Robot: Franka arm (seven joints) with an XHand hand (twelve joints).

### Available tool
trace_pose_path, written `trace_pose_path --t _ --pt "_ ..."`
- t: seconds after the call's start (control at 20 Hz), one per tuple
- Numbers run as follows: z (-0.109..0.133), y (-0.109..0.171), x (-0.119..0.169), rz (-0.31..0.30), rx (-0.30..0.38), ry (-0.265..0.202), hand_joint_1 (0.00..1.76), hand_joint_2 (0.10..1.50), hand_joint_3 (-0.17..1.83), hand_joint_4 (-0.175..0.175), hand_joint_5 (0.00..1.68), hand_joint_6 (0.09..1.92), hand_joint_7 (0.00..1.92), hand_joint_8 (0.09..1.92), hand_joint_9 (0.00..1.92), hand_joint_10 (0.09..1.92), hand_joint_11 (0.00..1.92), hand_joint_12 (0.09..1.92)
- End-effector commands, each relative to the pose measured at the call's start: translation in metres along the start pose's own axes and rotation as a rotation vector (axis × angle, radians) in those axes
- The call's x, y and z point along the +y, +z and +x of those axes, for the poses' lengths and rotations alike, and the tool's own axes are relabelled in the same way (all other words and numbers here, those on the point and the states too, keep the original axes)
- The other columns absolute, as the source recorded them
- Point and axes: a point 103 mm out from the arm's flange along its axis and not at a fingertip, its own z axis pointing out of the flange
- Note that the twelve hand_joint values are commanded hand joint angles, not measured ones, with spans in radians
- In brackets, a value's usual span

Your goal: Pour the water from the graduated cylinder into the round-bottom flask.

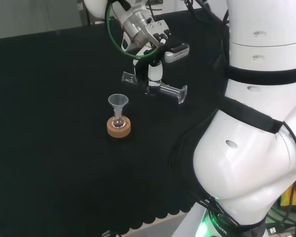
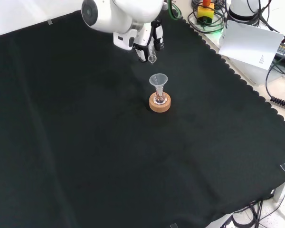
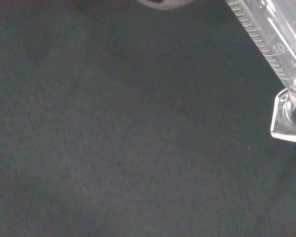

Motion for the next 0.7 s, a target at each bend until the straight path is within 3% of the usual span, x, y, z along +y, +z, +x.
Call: trace_pose_path --t 0.05,0.7 --pt "-0.0032 0.0025 -0.0018 -0.06 0.029 -0.051 1.27 1.1 0.0 -0.175 0.99 0.97 1.04 0.95 1.5 0.09 1.24 0.76" --pt "-0.0096 0.0002 0.0029 -0.201 0.087 -0.134 1.27 1.1 0.0 -0.175 0.99 0.97 1.03 0.96 1.49 0.09 1.23 0.76"
